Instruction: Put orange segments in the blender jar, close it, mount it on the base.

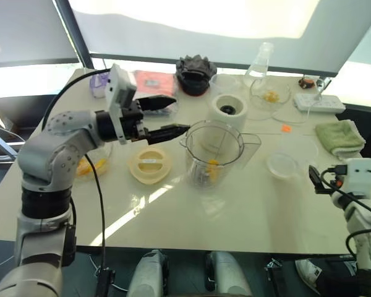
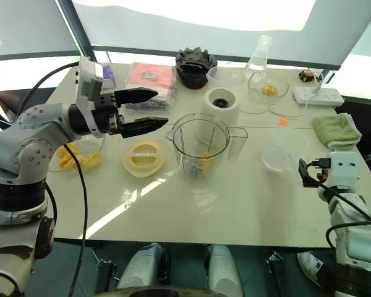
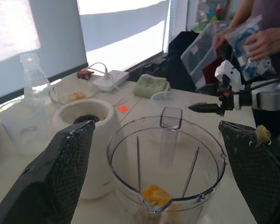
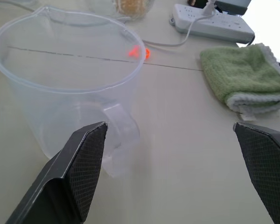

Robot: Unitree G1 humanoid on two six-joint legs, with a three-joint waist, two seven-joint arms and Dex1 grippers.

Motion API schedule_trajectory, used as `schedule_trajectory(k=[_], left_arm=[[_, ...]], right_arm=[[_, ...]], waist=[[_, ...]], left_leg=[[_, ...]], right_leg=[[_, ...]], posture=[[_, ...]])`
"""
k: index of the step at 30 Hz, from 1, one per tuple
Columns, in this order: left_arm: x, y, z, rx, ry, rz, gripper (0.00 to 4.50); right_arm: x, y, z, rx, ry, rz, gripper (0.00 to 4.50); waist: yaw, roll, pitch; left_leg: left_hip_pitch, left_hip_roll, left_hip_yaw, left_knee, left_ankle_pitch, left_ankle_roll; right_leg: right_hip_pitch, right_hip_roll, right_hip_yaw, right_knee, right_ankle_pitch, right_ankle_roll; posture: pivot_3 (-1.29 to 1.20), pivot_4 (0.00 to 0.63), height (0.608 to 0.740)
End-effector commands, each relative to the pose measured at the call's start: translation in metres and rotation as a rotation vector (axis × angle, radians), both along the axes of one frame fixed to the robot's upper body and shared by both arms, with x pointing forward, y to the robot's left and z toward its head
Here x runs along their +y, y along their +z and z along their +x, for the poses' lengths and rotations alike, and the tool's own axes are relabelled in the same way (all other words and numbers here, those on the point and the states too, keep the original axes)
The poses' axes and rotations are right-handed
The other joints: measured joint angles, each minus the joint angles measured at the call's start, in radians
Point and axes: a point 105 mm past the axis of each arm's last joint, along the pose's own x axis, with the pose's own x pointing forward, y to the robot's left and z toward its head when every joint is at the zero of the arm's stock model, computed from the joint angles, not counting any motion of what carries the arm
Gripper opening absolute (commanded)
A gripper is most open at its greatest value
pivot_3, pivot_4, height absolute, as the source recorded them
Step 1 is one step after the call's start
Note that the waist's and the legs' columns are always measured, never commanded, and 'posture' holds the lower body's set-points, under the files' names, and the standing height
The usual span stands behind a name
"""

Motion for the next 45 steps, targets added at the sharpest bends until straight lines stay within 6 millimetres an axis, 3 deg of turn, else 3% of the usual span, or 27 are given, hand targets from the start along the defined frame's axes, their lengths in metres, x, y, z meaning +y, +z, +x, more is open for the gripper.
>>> schedule_trajectory(k=[1,8,17,20,27,32,37,45], left_arm=[[0.004,0.013,-0.006,-0.052,0.016,-0.018,4.43],[0.006,0.014,-0.006,-0.057,0.032,-0.024,4.43],[0.003,0.013,-0.004,-0.055,0.039,-0.020,4.43],[0.003,0.013,-0.004,-0.056,0.044,-0.016,4.50],[0.007,0.011,-0.005,-0.050,0.056,-0.007,4.50],[0.010,0.011,-0.004,-0.046,0.070,-0.003,4.50],[0.018,0.010,-0.003,-0.040,0.086,0.012,4.50],[0.031,0.006,0.001,-0.019,0.125,0.031,4.50]], right_arm=[[-0.006,0.007,0.005,-0.042,-0.037,-0.049,4.50],[-0.011,0.000,0.011,-0.042,-0.094,-0.080,4.50],[-0.002,-0.013,0.029,-0.059,-0.095,-0.060,4.50],[0.000,-0.013,0.034,-0.077,-0.095,-0.065,3.57],[0.000,-0.013,0.040,-0.092,-0.089,-0.087,0.02],[-0.001,-0.007,0.041,-0.118,-0.078,-0.101,0.02],[-0.005,0.035,0.044,-0.218,-0.071,-0.145,0.02],[0.010,0.135,0.059,-0.415,0.033,-0.214,0.02]], waist=[[-0.001,0.000,0.000],[-0.006,0.000,0.000],[-0.023,0.000,0.000],[-0.027,0.001,0.000],[-0.025,0.001,0.001],[-0.022,0.001,0.001],[-0.025,0.003,0.002],[-0.030,0.007,0.005]], left_leg=[[0.000,0.000,0.000,0.000,0.000,0.000],[0.000,0.000,0.000,0.000,0.000,0.000],[0.000,0.000,0.000,0.000,0.000,0.000],[0.000,0.000,0.000,0.000,0.000,0.000],[0.001,0.000,0.000,0.000,0.000,0.000],[0.001,0.000,0.000,0.000,0.000,0.000],[0.001,0.000,0.000,0.000,0.000,0.000],[0.001,0.000,0.001,-0.001,0.000,0.000]], right_leg=[[0.000,0.000,0.000,0.000,0.000,0.000],[0.000,0.000,0.000,0.000,0.000,0.000],[0.000,0.000,0.001,0.000,0.000,0.000],[0.000,0.000,0.001,0.000,0.000,0.000],[0.000,0.000,0.001,0.000,0.000,0.000],[0.001,0.000,0.001,0.000,0.000,0.001],[0.001,0.000,0.001,0.000,0.000,0.001],[0.000,0.001,0.002,0.000,0.000,0.001]], posture=[[0.00,0.150,0.740],[0.00,0.150,0.740],[0.00,0.150,0.740],[0.00,0.150,0.740],[0.00,0.150,0.740],[0.00,0.150,0.740],[0.00,0.150,0.740],[0.00,0.150,0.740]])
